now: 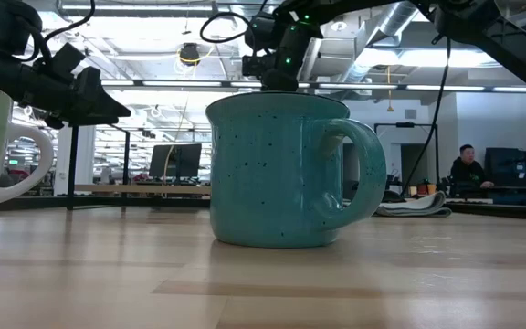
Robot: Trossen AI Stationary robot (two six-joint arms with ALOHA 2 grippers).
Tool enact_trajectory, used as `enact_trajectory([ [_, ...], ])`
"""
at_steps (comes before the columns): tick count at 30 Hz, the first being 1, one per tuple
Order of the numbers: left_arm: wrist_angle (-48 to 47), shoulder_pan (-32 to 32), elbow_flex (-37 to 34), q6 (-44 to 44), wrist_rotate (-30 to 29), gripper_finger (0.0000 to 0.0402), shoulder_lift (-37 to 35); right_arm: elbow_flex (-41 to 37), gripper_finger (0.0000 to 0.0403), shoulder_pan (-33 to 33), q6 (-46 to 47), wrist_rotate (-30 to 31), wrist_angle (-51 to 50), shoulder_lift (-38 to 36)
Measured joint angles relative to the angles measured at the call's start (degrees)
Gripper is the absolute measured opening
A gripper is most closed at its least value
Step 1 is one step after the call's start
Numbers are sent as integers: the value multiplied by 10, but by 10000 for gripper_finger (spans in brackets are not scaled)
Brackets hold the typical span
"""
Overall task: Stack small to large cups/mugs on shelf
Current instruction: Put the white mug on the shelf
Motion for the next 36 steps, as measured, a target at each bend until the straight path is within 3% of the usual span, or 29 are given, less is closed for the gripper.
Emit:
enact_trajectory([
  [36, 0, 0, 0, 0, 0, 247, 0, 0, 57, 5, 14, -2, 0, 4],
])
